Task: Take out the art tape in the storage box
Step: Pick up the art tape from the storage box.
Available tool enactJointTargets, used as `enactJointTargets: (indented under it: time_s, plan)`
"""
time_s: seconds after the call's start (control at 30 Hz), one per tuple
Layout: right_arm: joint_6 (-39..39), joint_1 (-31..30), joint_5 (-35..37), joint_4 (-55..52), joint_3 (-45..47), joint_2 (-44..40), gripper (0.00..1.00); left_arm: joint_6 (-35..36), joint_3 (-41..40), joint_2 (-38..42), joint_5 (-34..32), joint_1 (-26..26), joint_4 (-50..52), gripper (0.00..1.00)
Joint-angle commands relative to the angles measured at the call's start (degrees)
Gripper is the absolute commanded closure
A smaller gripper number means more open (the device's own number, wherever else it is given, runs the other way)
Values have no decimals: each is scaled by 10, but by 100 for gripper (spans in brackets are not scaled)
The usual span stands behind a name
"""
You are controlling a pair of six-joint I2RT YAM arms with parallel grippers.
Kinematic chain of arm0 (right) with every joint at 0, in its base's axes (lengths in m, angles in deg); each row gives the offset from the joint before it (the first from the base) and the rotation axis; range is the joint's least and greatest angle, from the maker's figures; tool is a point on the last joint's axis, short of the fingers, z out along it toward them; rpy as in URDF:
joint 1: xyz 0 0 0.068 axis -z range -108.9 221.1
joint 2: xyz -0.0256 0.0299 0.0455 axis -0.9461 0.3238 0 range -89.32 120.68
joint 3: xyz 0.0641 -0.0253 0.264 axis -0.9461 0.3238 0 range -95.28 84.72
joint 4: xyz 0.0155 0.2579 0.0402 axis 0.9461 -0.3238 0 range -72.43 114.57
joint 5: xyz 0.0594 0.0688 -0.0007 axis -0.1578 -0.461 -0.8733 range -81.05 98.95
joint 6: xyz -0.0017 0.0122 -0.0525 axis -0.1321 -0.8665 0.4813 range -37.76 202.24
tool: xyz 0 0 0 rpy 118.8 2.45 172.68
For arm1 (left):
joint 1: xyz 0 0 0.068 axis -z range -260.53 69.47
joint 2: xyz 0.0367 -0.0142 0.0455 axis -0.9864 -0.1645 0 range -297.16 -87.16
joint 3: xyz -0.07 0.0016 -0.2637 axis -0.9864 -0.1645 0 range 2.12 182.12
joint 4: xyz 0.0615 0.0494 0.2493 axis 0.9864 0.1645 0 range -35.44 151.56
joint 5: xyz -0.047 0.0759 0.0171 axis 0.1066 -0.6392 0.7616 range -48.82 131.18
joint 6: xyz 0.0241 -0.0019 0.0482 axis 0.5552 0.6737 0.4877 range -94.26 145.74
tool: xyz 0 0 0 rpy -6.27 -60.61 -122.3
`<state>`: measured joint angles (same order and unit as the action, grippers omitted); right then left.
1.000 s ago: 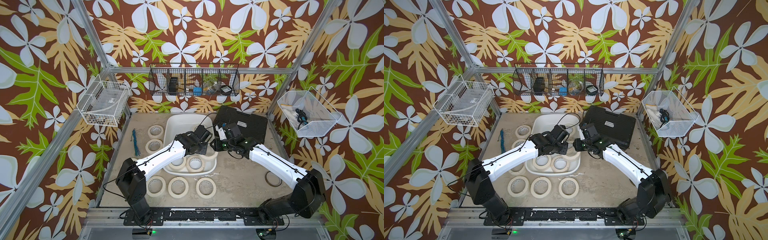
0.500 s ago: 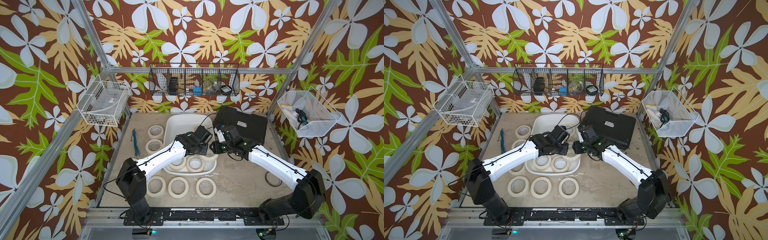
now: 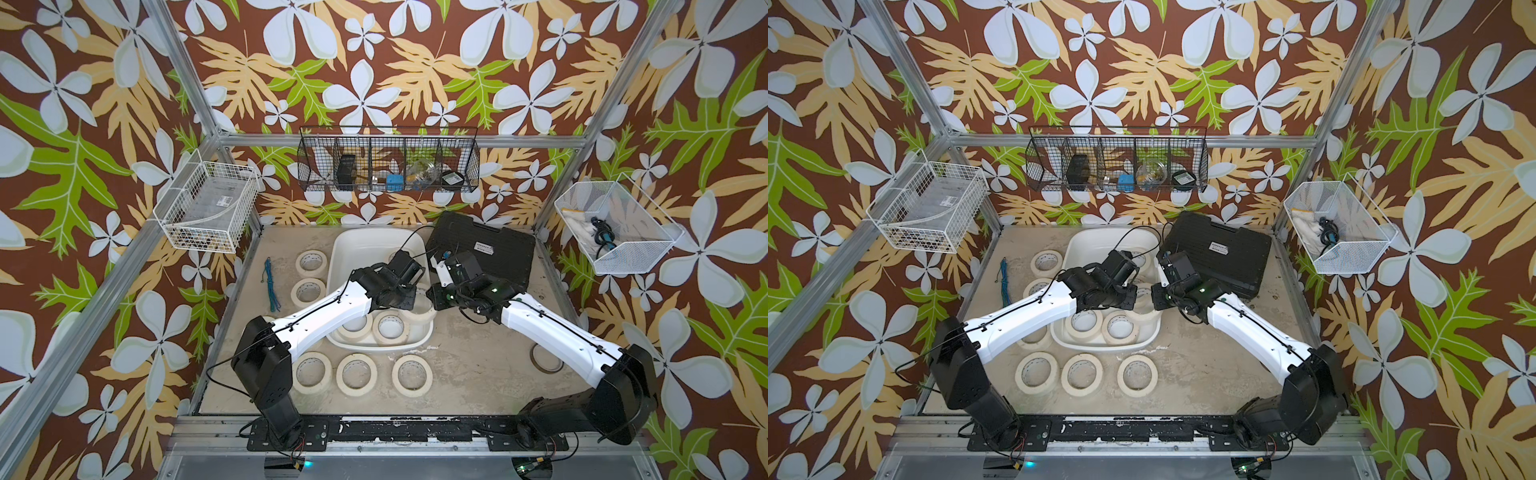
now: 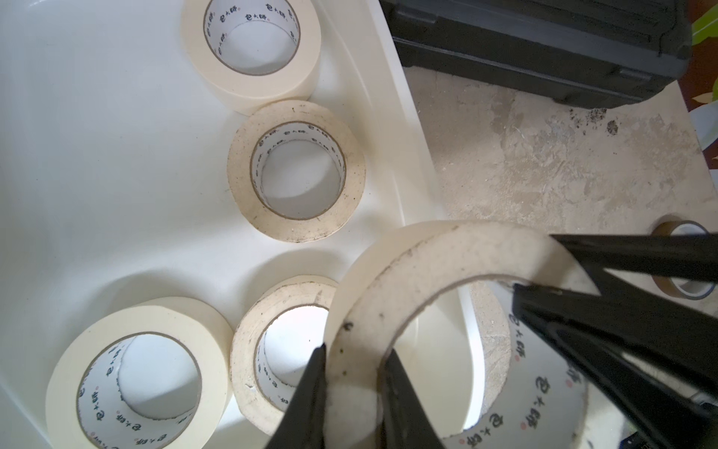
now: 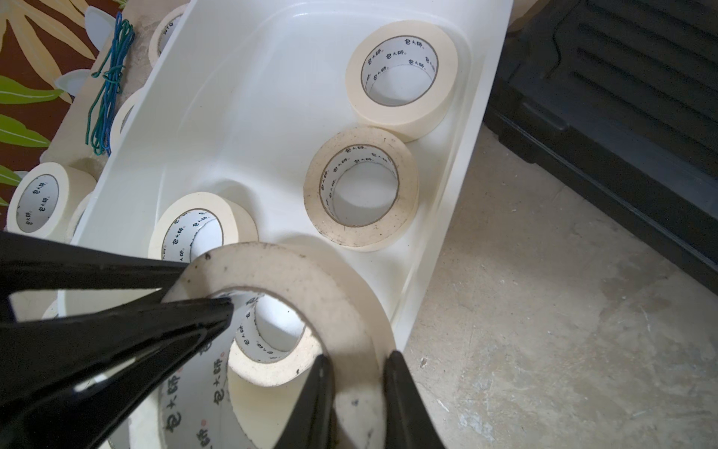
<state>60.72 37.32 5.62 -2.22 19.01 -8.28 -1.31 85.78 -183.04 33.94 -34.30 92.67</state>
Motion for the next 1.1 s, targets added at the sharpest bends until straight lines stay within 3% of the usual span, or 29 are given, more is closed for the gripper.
enactJointTargets:
  time_s: [0.0,0.13,0.27,0.5,0.77,1.07]
  plan:
    - [-4,0,31,3,-6,-9,85,-18,-1,16,10,1,-34,65]
    - [5,1,50,-18,-17,-5,90,-27,-7,41,9,1,-50,48]
    - [18,2,54,0,-1,-29,93,-33,-21,74,8,1,-68,38]
    - [29,66,53,-5,19,-55,95,-37,-30,122,-31,-1,-65,33]
    - [17,184,-16,68,101,-69,95,-41,-50,136,-30,-4,-69,32]
    - [-3,191,10,163,154,-9,95,-43,-54,143,-27,-4,-66,32]
